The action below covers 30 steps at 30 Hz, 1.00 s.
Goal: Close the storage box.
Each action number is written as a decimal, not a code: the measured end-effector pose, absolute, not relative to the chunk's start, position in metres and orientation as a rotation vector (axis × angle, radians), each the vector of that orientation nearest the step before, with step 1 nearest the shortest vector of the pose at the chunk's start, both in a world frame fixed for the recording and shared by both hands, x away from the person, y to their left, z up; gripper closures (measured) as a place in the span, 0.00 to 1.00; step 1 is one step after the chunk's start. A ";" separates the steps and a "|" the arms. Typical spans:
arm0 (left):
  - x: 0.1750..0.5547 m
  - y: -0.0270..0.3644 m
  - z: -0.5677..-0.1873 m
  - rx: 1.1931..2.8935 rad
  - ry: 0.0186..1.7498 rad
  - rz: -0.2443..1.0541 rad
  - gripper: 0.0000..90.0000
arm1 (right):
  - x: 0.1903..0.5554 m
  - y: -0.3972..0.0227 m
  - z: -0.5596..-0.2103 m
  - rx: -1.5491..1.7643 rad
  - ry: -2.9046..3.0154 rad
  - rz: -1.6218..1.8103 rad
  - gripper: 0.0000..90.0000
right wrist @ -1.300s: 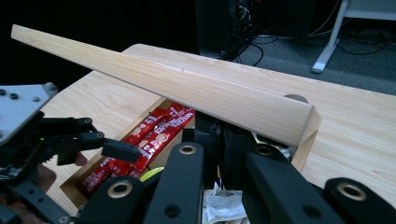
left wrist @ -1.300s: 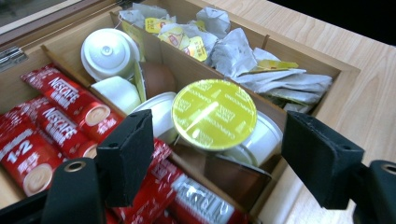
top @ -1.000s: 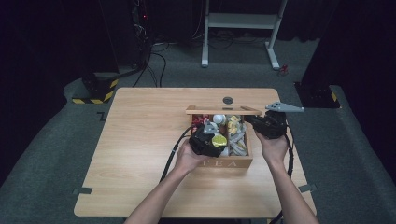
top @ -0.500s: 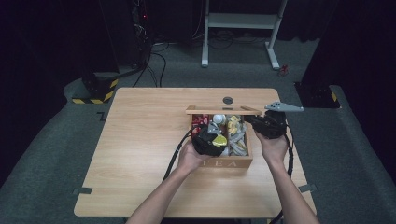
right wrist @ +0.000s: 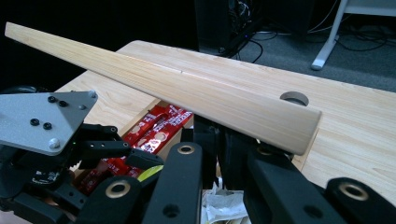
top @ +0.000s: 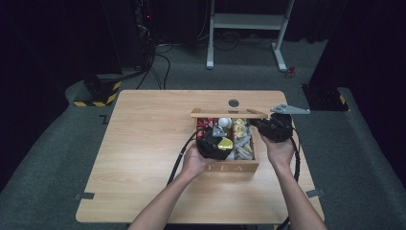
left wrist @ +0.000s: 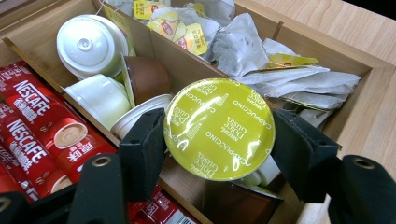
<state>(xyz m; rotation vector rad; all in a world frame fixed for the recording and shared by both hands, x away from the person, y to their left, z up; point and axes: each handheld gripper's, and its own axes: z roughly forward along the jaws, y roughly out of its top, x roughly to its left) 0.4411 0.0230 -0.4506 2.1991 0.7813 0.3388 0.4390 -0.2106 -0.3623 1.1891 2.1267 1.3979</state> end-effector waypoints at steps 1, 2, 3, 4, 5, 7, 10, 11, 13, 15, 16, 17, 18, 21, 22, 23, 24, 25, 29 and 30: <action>0.441 0.023 -0.450 2.194 0.780 0.343 0.42 | 0.439 -0.211 -0.362 1.190 2.125 1.400 0.96; 0.440 0.026 -0.448 2.191 0.773 0.347 0.42 | 0.439 -0.210 -0.362 1.192 2.123 1.401 0.96; 0.440 0.027 -0.447 2.184 0.774 0.350 0.42 | 0.439 -0.210 -0.362 1.192 2.122 1.401 0.96; 0.440 0.027 -0.447 2.184 0.774 0.350 0.42 | 0.439 -0.210 -0.362 1.192 2.122 1.401 0.96; 0.439 0.030 -0.445 2.179 0.771 0.359 0.42 | 0.439 -0.210 -0.362 1.190 2.121 1.404 0.96; 0.439 0.031 -0.443 2.173 0.772 0.359 0.42 | 0.439 -0.210 -0.362 1.190 2.120 1.404 0.96; 0.436 0.034 -0.440 2.156 0.770 0.353 0.42 | 0.440 -0.211 -0.362 1.188 2.120 1.407 0.96; 0.435 0.035 -0.438 2.151 0.763 0.352 0.42 | 0.440 -0.210 -0.363 1.190 2.121 1.408 0.96; 0.434 0.035 -0.436 2.151 0.757 0.353 0.42 | 0.440 -0.210 -0.363 1.191 2.122 1.407 0.96; 0.431 0.037 -0.433 2.144 0.739 0.349 0.42 | 0.440 -0.210 -0.364 1.194 2.121 1.418 0.96; 0.430 0.038 -0.432 2.144 0.728 0.354 0.42 | 0.440 -0.210 -0.364 1.195 2.121 1.423 0.96; 0.430 0.039 -0.431 2.145 0.719 0.364 0.42 | 0.441 -0.210 -0.365 1.199 2.123 1.426 0.96; 0.429 0.039 -0.430 2.143 0.720 0.366 0.42 | 0.441 -0.210 -0.366 1.201 2.125 1.426 0.96; 0.428 0.041 -0.429 2.141 0.717 0.367 0.42 | 0.441 -0.209 -0.366 1.201 2.126 1.425 0.96; 0.427 0.041 -0.428 2.141 0.713 0.364 0.42 | 0.442 -0.209 -0.367 1.202 2.128 1.426 0.96; 0.427 0.041 -0.427 2.144 0.715 0.365 0.42 | 0.442 -0.209 -0.367 1.202 2.128 1.426 0.96; 0.426 0.042 -0.426 2.144 0.719 0.368 0.42 | 0.442 -0.209 -0.367 1.200 2.128 1.428 0.96; 0.426 0.042 -0.426 2.144 0.719 0.368 0.42 | 0.442 -0.209 -0.367 1.200 2.128 1.428 0.96; 0.423 0.046 -0.423 2.132 0.693 0.329 0.42 | 0.442 -0.209 -0.367 1.203 2.130 1.425 0.96; 0.422 0.047 -0.423 2.127 0.690 0.316 0.42 | 0.442 -0.209 -0.367 1.201 2.128 1.427 0.96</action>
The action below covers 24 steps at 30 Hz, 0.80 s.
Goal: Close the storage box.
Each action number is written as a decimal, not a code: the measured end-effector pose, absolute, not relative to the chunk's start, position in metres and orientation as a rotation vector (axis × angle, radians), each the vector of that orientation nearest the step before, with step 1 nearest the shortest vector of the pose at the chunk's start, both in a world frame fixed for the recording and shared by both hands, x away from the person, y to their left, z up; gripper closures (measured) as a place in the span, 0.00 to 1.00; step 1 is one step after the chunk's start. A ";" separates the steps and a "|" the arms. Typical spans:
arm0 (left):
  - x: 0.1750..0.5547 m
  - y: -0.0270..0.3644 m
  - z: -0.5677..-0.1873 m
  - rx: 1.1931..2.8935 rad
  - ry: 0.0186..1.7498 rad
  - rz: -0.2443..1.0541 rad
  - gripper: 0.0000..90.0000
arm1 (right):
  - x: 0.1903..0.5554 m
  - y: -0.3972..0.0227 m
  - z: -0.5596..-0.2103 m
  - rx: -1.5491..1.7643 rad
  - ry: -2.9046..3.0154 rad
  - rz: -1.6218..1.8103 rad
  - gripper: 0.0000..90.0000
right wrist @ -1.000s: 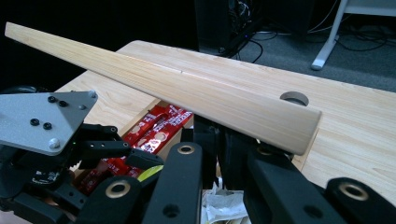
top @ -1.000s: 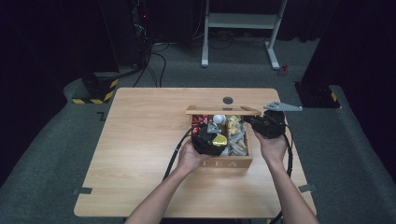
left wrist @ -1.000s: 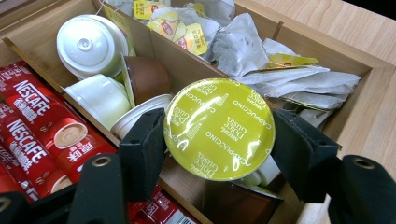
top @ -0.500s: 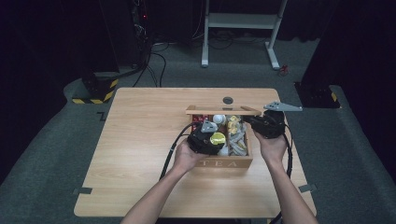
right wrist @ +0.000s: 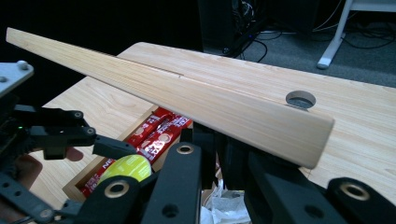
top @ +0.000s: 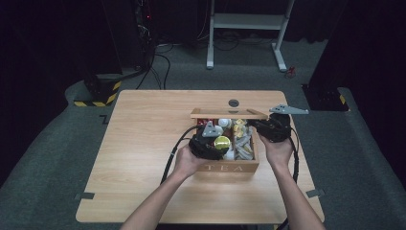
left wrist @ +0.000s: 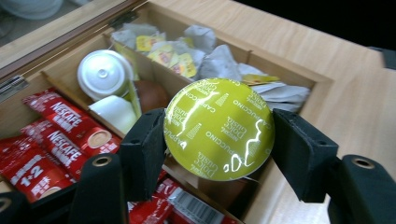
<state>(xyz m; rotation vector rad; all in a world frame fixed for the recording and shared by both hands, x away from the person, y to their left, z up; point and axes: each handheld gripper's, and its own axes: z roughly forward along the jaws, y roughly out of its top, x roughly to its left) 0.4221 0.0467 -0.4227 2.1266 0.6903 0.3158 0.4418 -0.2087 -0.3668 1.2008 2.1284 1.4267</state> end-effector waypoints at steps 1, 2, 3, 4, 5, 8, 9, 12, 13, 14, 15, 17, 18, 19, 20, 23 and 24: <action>0.421 0.048 -0.422 2.128 0.691 0.323 0.42 | 0.442 -0.209 -0.367 1.201 2.127 1.428 0.96; 0.421 0.050 -0.421 2.128 0.693 0.328 0.42 | 0.442 -0.209 -0.367 1.201 2.127 1.428 0.96; 0.421 0.051 -0.420 2.125 0.699 0.329 0.42 | 0.442 -0.209 -0.367 1.205 2.126 1.429 0.96; 0.420 0.053 -0.419 2.122 0.706 0.331 0.42 | 0.442 -0.209 -0.367 1.205 2.126 1.429 0.96; 0.420 0.055 -0.419 2.118 0.710 0.331 0.42 | 0.442 -0.209 -0.367 1.206 2.125 1.431 0.96; 0.419 0.061 -0.416 2.105 0.725 0.335 0.42 | 0.442 -0.209 -0.367 1.210 2.125 1.438 0.95; 0.418 0.063 -0.415 2.100 0.731 0.334 0.42 | 0.442 -0.209 -0.367 1.216 2.125 1.442 0.95; 0.415 0.067 -0.413 2.097 0.728 0.339 0.42 | 0.443 -0.209 -0.366 1.214 2.125 1.441 0.95; 0.414 0.069 -0.413 2.095 0.733 0.343 0.42 | 0.443 -0.208 -0.366 1.215 2.126 1.440 0.95; 0.414 0.070 -0.412 2.095 0.734 0.346 0.42 | 0.443 -0.208 -0.366 1.215 2.126 1.440 0.95; 0.413 0.072 -0.412 2.095 0.734 0.348 0.42 | 0.443 -0.208 -0.366 1.216 2.125 1.440 0.95; 0.412 0.074 -0.412 2.092 0.740 0.349 0.42 | 0.443 -0.208 -0.366 1.216 2.125 1.441 0.95; 0.412 0.075 -0.412 2.092 0.743 0.350 0.42 | 0.443 -0.208 -0.366 1.216 2.125 1.440 0.95; 0.411 0.077 -0.412 2.088 0.747 0.353 0.42 | 0.443 -0.208 -0.366 1.217 2.126 1.438 0.95; 0.411 0.077 -0.412 2.088 0.747 0.353 0.42 | 0.443 -0.208 -0.366 1.217 2.127 1.437 0.95; 0.410 0.081 -0.411 2.085 0.753 0.355 0.42 | 0.443 -0.208 -0.366 1.218 2.127 1.436 0.95; 0.410 0.082 -0.410 2.087 0.753 0.355 0.42 | 0.443 -0.208 -0.366 1.218 2.127 1.436 0.95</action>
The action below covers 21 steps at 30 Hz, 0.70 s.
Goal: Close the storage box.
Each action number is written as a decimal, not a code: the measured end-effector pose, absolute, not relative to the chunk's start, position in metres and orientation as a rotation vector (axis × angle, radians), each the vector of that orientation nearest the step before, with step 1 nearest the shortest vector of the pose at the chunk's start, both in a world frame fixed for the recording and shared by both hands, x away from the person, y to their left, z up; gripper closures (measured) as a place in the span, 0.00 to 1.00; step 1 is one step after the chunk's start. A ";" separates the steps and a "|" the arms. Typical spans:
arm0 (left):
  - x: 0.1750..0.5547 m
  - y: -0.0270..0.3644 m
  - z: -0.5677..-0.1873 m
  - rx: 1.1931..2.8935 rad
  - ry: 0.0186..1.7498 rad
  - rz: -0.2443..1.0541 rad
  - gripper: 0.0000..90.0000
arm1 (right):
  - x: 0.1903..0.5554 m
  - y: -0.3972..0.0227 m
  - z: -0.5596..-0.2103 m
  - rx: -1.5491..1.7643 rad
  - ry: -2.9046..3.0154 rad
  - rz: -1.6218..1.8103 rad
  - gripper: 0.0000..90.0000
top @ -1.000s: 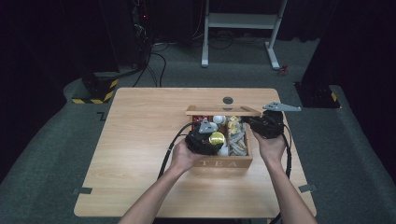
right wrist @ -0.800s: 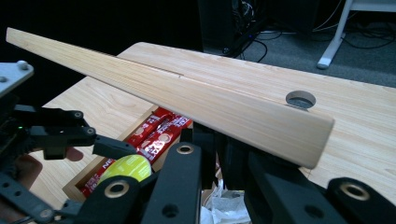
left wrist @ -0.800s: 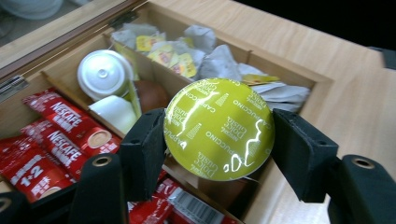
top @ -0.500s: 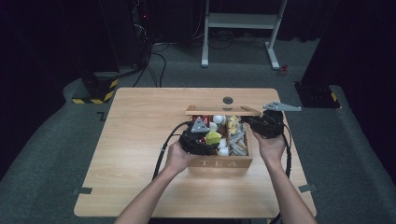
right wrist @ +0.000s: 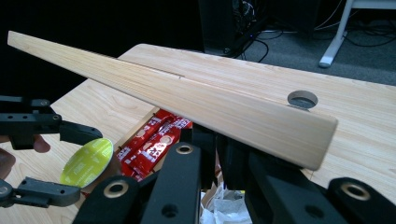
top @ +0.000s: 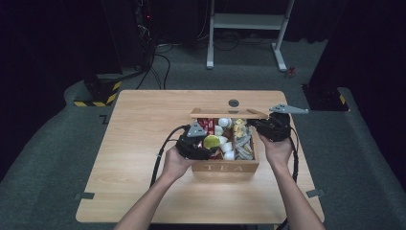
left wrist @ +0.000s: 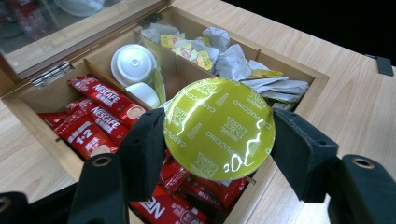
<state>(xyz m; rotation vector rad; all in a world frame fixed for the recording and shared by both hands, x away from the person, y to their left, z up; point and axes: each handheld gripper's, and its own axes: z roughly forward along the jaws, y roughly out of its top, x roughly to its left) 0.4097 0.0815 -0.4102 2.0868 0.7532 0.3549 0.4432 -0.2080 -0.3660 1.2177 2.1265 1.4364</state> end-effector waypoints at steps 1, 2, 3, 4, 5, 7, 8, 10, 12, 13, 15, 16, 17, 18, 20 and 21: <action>0.409 0.082 -0.410 2.084 0.756 0.354 0.42 | 0.443 -0.208 -0.366 1.218 2.126 1.436 0.95; 0.409 0.084 -0.409 2.084 0.757 0.351 0.42 | 0.443 -0.208 -0.366 1.216 2.128 1.436 0.95; 0.409 0.085 -0.409 2.082 0.757 0.346 0.42 | 0.443 -0.208 -0.366 1.216 2.128 1.436 0.95; 0.409 0.086 -0.408 2.075 0.764 0.332 0.42 | 0.443 -0.208 -0.366 1.216 2.128 1.436 0.95; 0.409 0.088 -0.408 2.071 0.767 0.325 0.42 | 0.443 -0.208 -0.366 1.214 2.128 1.433 0.95; 0.408 0.091 -0.407 2.065 0.777 0.316 0.42 | 0.443 -0.207 -0.366 1.210 2.130 1.424 0.95; 0.408 0.092 -0.407 2.059 0.782 0.311 0.42 | 0.443 -0.207 -0.366 1.210 2.130 1.424 0.95; 0.407 0.096 -0.406 2.058 0.785 0.312 0.42 | 0.443 -0.207 -0.366 1.210 2.131 1.423 0.95; 0.405 0.100 -0.404 2.049 0.792 0.317 0.42 | 0.443 -0.207 -0.366 1.211 2.131 1.421 0.95; 0.405 0.102 -0.404 2.047 0.796 0.321 0.42 | 0.443 -0.207 -0.366 1.214 2.130 1.422 0.95; 0.404 0.103 -0.403 2.048 0.795 0.324 0.42 | 0.443 -0.207 -0.366 1.214 2.130 1.423 0.95; 0.404 0.105 -0.403 2.049 0.797 0.326 0.42 | 0.443 -0.207 -0.366 1.214 2.130 1.423 0.95; 0.404 0.106 -0.403 2.049 0.799 0.326 0.42 | 0.443 -0.207 -0.366 1.214 2.131 1.422 0.95; 0.403 0.108 -0.404 2.049 0.803 0.333 0.42 | 0.443 -0.206 -0.366 1.215 2.130 1.423 0.95; 0.402 0.112 -0.404 2.040 0.818 0.332 0.42 | 0.443 -0.206 -0.366 1.215 2.132 1.420 0.95; 0.402 0.117 -0.405 2.031 0.830 0.331 0.42 | 0.444 -0.206 -0.366 1.208 2.134 1.419 0.95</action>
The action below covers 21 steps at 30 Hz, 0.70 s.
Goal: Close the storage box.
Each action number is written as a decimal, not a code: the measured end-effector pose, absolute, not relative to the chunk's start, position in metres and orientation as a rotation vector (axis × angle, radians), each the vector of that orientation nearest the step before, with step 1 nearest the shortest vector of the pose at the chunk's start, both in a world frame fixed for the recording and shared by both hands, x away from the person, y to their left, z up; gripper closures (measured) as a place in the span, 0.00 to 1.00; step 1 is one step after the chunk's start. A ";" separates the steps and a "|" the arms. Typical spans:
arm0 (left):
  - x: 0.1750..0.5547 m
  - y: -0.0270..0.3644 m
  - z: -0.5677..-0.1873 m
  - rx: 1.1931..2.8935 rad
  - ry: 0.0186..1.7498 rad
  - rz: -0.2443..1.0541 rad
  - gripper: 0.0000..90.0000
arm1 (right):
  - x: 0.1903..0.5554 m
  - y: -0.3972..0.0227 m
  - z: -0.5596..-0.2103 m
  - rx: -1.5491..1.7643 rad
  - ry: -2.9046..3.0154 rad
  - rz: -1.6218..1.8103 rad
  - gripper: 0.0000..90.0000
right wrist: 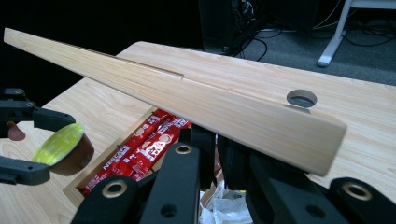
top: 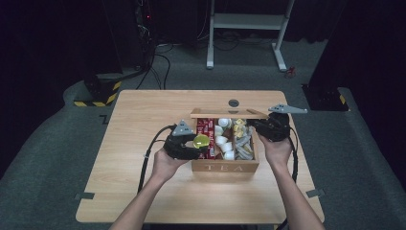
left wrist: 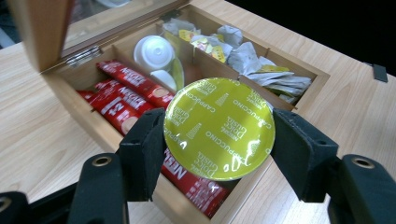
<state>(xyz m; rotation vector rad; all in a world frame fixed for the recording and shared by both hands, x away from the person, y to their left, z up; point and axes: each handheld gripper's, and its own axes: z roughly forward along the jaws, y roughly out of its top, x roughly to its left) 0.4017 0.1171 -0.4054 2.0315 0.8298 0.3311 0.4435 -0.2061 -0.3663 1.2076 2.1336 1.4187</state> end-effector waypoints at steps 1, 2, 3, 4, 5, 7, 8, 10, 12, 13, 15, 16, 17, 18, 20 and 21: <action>0.402 0.117 -0.405 2.031 0.830 0.331 0.42 | 0.443 -0.206 -0.366 1.213 2.134 1.419 0.95; 0.401 0.119 -0.406 2.024 0.837 0.330 0.42 | 0.443 -0.206 -0.366 1.213 2.134 1.419 0.95; 0.401 0.121 -0.406 2.019 0.844 0.333 0.42 | 0.444 -0.205 -0.366 1.213 2.135 1.418 0.95; 0.400 0.125 -0.406 2.016 0.851 0.333 0.42 | 0.444 -0.205 -0.367 1.212 2.136 1.419 0.95; 0.400 0.125 -0.406 2.016 0.851 0.333 0.42 | 0.444 -0.205 -0.367 1.212 2.136 1.419 0.95; 0.400 0.129 -0.406 2.010 0.859 0.337 0.42 | 0.444 -0.204 -0.367 1.214 2.138 1.419 0.95; 0.399 0.130 -0.406 2.008 0.860 0.340 0.42 | 0.444 -0.204 -0.367 1.214 2.138 1.419 0.95; 0.398 0.133 -0.406 2.005 0.866 0.344 0.42 | 0.444 -0.203 -0.367 1.218 2.138 1.416 0.95; 0.397 0.136 -0.406 1.999 0.870 0.351 0.42 | 0.444 -0.203 -0.367 1.217 2.138 1.418 0.95; 0.396 0.137 -0.407 1.996 0.875 0.351 0.42 | 0.444 -0.203 -0.367 1.216 2.138 1.418 0.95; 0.395 0.140 -0.407 1.994 0.879 0.357 0.42 | 0.444 -0.203 -0.367 1.217 2.140 1.415 0.95; 0.394 0.143 -0.407 1.990 0.884 0.361 0.42 | 0.444 -0.203 -0.367 1.216 2.140 1.416 0.95; 0.393 0.144 -0.408 1.991 0.886 0.362 0.42 | 0.444 -0.203 -0.367 1.217 2.140 1.415 0.95; 0.393 0.145 -0.408 1.987 0.890 0.364 0.42 | 0.444 -0.203 -0.367 1.216 2.139 1.417 0.95; 0.393 0.147 -0.408 1.989 0.890 0.367 0.42 | 0.444 -0.203 -0.367 1.215 2.140 1.415 0.95; 0.392 0.148 -0.408 1.985 0.896 0.366 0.42 | 0.444 -0.203 -0.367 1.215 2.140 1.415 0.95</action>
